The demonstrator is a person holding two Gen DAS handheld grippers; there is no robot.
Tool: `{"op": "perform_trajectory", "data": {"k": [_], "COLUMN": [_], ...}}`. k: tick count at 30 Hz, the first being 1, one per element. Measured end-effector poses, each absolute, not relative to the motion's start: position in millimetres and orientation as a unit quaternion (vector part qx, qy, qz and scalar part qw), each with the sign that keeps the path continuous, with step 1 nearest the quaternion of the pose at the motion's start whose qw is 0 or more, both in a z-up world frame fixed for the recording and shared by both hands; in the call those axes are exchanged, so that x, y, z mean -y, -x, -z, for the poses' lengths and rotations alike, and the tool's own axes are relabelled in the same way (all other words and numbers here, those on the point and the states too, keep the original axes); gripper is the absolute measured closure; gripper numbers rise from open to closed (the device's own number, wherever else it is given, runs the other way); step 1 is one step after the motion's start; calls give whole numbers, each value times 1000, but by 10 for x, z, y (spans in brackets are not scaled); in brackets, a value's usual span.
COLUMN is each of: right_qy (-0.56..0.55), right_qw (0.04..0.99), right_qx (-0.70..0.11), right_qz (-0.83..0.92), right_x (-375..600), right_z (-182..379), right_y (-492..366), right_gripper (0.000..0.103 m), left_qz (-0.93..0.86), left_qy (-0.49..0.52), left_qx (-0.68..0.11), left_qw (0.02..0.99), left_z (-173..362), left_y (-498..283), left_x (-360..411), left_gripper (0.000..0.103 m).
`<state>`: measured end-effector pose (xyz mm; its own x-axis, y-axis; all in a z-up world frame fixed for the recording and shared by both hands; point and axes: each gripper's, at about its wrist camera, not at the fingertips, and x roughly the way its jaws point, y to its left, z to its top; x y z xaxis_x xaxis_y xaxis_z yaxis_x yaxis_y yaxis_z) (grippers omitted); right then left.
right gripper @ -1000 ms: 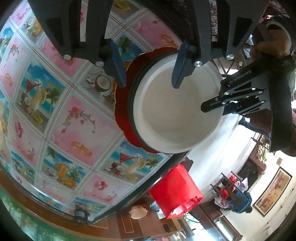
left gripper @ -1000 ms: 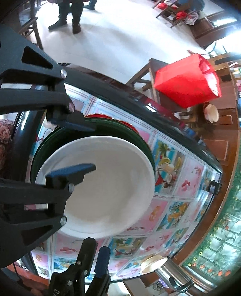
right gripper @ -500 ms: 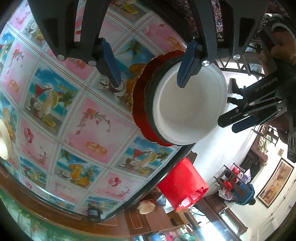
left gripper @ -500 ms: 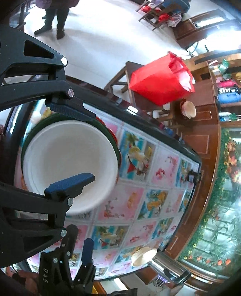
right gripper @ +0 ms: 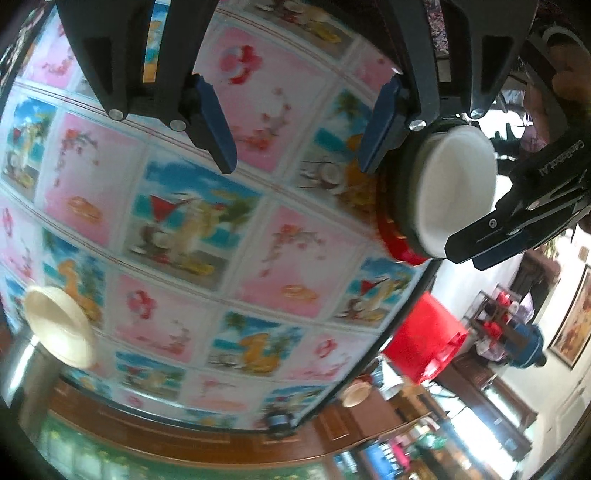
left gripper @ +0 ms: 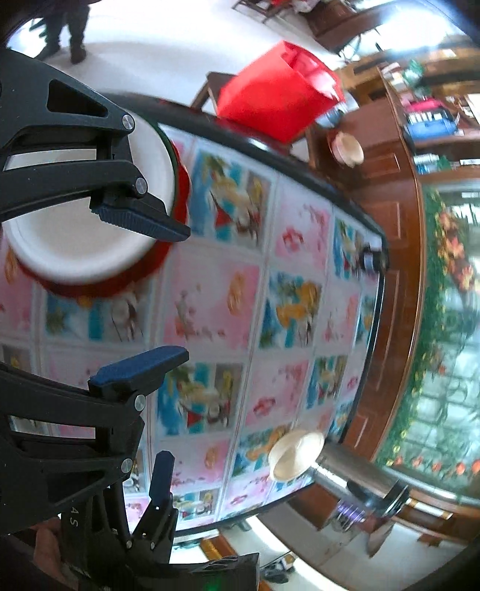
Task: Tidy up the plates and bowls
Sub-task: 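Open the left gripper and move it toward the beige paper bowl by the thermos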
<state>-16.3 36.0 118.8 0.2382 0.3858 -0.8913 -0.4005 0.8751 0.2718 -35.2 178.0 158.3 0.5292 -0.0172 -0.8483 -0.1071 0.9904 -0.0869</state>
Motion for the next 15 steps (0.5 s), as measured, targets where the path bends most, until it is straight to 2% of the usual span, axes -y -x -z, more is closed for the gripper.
{"op": "perform_trajectory", "data": {"k": [15], "right_qy": [-47], "right_qw": [803], "right_qx": [-568], "right_qz": [-177], "right_x": [767], "right_z": [-1084], "right_y": [-147], "right_gripper": [31], "left_qz": [34], "left_qy": [35], "left_qx": [-505], "left_qw": [862], "left_z": [-1362], "left_y": [-315], "left_x": [-698], "left_gripper": [44]}}
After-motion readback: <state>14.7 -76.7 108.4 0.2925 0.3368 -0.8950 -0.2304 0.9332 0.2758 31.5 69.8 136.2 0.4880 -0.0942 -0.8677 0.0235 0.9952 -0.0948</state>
